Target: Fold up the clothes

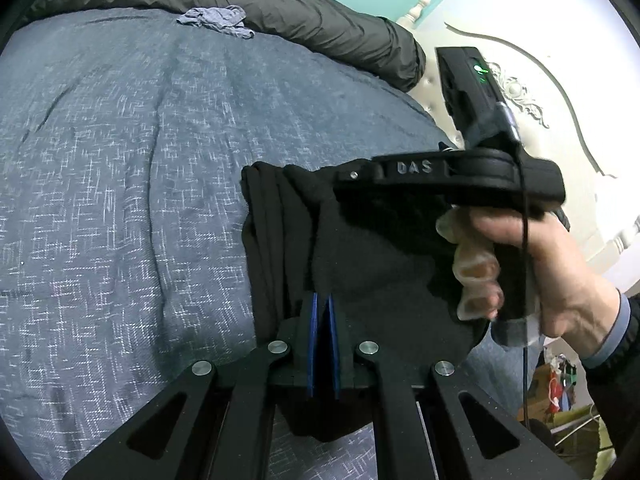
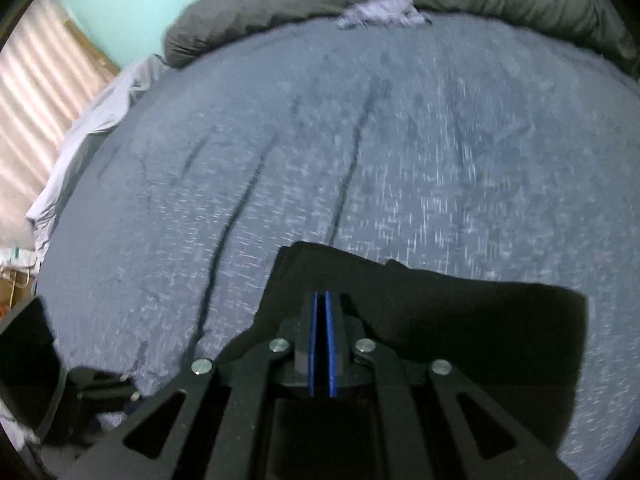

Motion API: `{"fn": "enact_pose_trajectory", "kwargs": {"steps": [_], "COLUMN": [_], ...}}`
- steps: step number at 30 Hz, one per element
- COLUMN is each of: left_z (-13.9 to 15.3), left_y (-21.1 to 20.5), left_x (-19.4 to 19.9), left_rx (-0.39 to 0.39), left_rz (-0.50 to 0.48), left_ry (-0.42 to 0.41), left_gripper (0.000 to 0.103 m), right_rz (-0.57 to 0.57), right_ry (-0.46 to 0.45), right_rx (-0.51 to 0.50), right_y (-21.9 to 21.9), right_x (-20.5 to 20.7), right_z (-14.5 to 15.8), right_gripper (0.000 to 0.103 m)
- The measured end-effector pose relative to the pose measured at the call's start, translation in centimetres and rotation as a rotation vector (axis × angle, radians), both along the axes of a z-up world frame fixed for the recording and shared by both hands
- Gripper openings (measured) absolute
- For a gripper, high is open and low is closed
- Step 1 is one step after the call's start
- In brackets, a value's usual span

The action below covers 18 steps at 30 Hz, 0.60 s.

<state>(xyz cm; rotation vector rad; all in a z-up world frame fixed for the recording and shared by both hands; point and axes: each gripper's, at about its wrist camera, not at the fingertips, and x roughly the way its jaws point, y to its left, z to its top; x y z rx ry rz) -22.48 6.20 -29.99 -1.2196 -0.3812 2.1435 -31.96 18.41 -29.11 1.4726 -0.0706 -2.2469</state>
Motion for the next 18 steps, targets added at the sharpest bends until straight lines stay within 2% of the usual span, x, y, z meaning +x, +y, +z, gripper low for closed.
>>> {"fn": "enact_pose_trajectory", "kwargs": {"steps": [2, 5, 8, 11, 13, 16, 18], "left_z": [0.0, 0.3, 0.6, 1.4, 2.3, 3.6, 3.6], "left_y": [-0.1, -0.2, -0.3, -0.4, -0.4, -0.2, 1.0], "left_x": [0.0, 0.1, 0.2, 0.4, 0.8, 1.3, 1.4], "left_rx": [0.003, 0.005, 0.007, 0.004, 0.005, 0.037, 0.037], "left_rz": [-0.001, -0.001, 0.005, 0.024, 0.045, 0.059, 0.030], "left_ry": [-0.001, 0.006, 0.014, 0.036, 0.072, 0.106, 0.116], "left_gripper": [0.006, 0.006, 0.006, 0.006, 0.006, 0.006, 0.007], "right_rz": [-0.017, -0.040, -0.034, -0.040, -0.059, -0.104, -0.129], "right_ry": [0.004, 0.074, 0.172, 0.199, 0.187, 0.144, 0.102], "right_rx": [0.010, -0.019, -0.064, -0.068, -0.070, -0.076, -0.074], "right_y": [0.2, 1.4, 3.7, 6.5, 8.0, 9.3, 9.4], "right_x": [-0.3, 0.3, 2.9, 6.3, 8.1, 10.1, 10.8], "right_z": [0.3, 2.7, 6.2, 7.1, 6.5, 3.9, 1.7], "right_gripper": [0.003, 0.003, 0.003, 0.003, 0.003, 0.003, 0.003]}}
